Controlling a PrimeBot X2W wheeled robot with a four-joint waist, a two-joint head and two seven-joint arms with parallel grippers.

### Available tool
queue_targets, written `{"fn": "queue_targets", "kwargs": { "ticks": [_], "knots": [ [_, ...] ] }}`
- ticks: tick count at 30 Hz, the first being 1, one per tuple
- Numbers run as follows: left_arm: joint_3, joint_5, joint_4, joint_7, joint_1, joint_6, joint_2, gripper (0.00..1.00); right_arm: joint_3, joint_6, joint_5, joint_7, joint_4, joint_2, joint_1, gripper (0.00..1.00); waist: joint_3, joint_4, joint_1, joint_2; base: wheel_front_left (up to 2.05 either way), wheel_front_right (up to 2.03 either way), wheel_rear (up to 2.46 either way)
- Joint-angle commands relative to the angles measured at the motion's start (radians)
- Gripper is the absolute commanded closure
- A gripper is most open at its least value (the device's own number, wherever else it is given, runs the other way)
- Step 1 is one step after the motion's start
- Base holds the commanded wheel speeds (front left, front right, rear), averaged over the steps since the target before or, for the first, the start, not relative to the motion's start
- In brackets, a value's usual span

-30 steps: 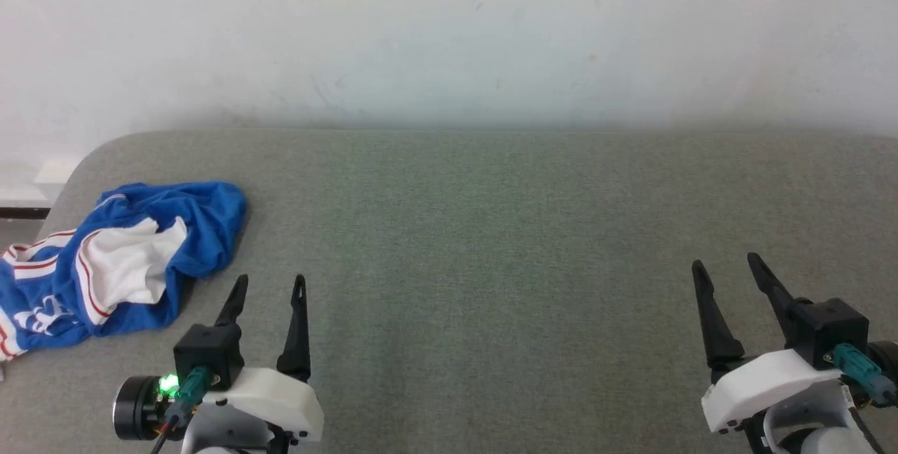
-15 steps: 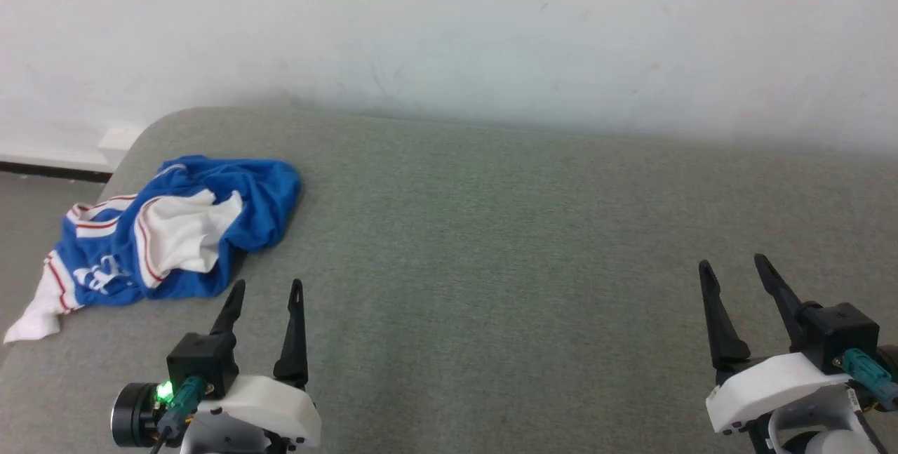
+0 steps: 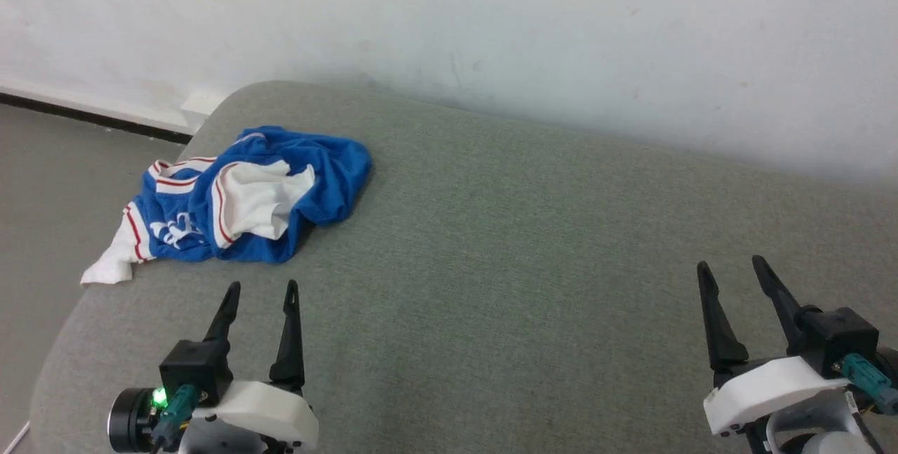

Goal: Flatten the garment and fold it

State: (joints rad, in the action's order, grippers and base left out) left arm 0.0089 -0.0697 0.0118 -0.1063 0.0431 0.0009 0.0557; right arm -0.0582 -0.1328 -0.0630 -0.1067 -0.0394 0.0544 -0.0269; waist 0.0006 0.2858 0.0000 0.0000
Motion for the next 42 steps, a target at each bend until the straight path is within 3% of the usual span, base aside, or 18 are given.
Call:
{"fn": "queue_targets", "kwargs": {
  "ticks": [1,42],
  "knots": [
    [0.003,-0.011,0.001,-0.01,0.016,-0.001,-0.002,0.0,0.0,0.001,-0.009,-0.01,-0.004,-0.002,-0.008,0.0,0.001,0.031,0.0,0.0,-0.24,-0.24,-0.24],
    [-0.031,-0.057,0.004,-0.094,0.071,0.035,-0.004,0.0,-0.009,0.002,-0.047,-0.094,-0.032,-0.003,-0.03,0.0,-0.017,0.237,0.0,0.0,-0.07,-0.07,-0.07]
  ]
}}
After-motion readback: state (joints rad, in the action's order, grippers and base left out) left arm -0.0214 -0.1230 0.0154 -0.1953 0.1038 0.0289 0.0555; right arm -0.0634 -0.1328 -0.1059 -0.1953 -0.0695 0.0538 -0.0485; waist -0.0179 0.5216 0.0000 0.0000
